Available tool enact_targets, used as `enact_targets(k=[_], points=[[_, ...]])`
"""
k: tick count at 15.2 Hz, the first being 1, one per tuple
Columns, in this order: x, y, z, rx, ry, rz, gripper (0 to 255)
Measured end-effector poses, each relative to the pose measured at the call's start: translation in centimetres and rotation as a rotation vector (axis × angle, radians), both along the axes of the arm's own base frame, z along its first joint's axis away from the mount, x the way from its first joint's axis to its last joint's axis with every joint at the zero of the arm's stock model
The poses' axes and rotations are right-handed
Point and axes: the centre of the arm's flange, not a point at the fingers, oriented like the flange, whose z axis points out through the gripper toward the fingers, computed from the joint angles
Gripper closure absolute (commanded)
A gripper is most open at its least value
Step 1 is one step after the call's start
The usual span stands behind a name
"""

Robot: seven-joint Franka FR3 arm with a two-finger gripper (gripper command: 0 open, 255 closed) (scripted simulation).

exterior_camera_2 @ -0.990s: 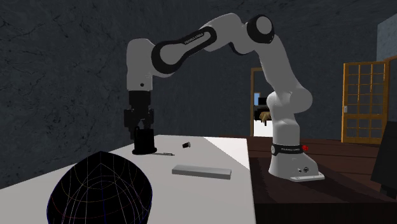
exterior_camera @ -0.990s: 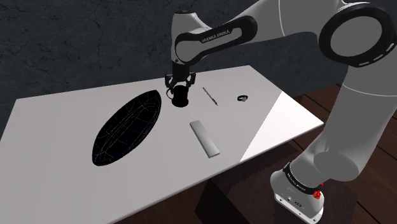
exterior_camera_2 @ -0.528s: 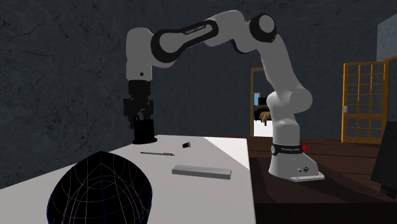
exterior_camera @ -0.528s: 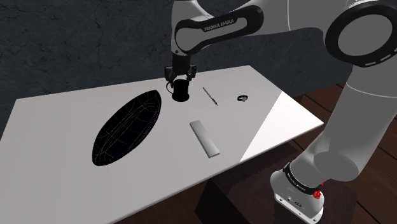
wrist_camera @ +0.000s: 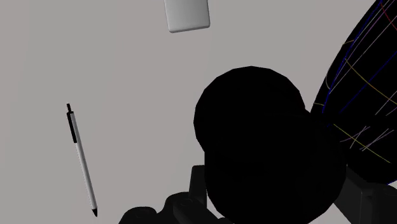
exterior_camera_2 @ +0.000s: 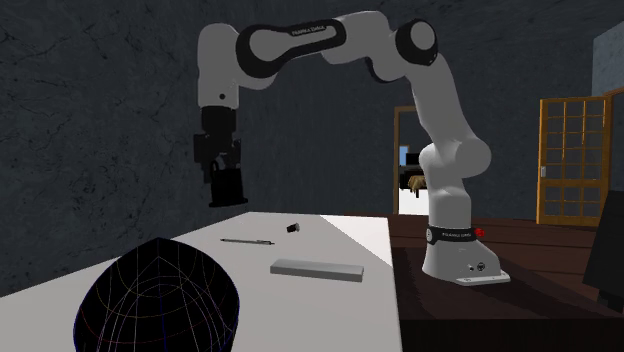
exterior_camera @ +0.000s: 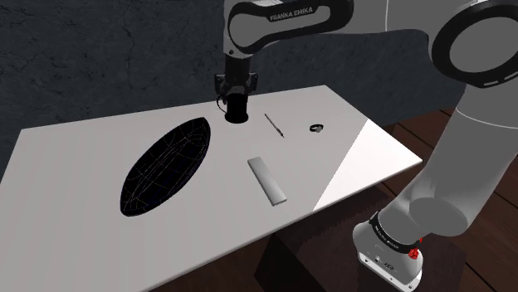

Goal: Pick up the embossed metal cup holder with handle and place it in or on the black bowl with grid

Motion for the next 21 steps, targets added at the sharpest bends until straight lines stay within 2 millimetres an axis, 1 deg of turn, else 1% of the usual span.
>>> enact_targets(k=[2,4,9,10,11,13,14,18,19,21], points=[[-0.1,0.0,0.9,0.000,0.000,0.000,255],[0.3,1.5,1.2,0.000,0.000,0.000,255],[0.1,8.0,1.8,0.000,0.000,0.002,255],[0.3,9.5,1.6,0.000,0.000,0.002,255],[0.3,10.7,1.8,0.000,0.001,0.001,255],[0.6,13.3,1.7,0.000,0.000,0.001,255],[0.6,14.4,2.0,0.000,0.000,0.002,255],[0.9,19.7,1.9,0.000,0.000,0.002,255],[1.3,21.5,2.1,0.000,-0.001,0.002,255],[1.2,22.9,1.5,0.000,0.001,0.001,255]])
